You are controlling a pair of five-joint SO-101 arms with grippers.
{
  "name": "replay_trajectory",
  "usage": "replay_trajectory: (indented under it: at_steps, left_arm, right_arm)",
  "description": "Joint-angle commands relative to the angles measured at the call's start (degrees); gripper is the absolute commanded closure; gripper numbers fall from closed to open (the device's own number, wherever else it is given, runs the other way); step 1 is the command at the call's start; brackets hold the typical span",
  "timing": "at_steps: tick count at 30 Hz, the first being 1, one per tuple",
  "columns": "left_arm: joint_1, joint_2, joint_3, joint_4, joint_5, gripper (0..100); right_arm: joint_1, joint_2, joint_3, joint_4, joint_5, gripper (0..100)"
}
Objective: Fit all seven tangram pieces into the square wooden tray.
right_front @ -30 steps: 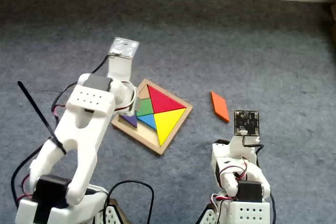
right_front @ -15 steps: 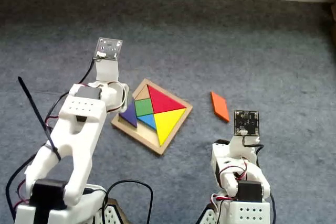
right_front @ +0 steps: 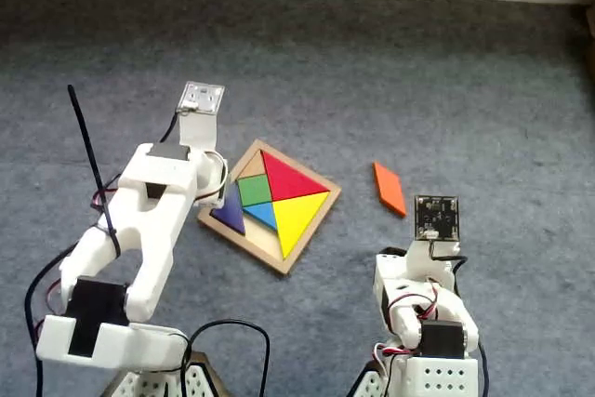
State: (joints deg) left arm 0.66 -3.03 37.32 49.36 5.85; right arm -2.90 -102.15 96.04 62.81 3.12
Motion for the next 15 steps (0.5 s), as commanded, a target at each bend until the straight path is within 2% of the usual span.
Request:
replay_trajectory:
  at_steps: [1,8,15]
  left_arm:
    - [-0.9,-3.7,-2.5,2.8,-0.5,87]
    - [-0.7,-10.2,0.8,2.8,-0.6,87]
    - [-0.9,-27.6,10.6,2.5,-0.6,87]
  right_arm:
    - [0.6,-1.2,6.4,-0.1,-0.2,97.2]
    - [0.6,-1.2,6.4,-0.1,-0.2,97.2]
    - [0.6,-1.2,6.4,-0.1,-0.2,97.2]
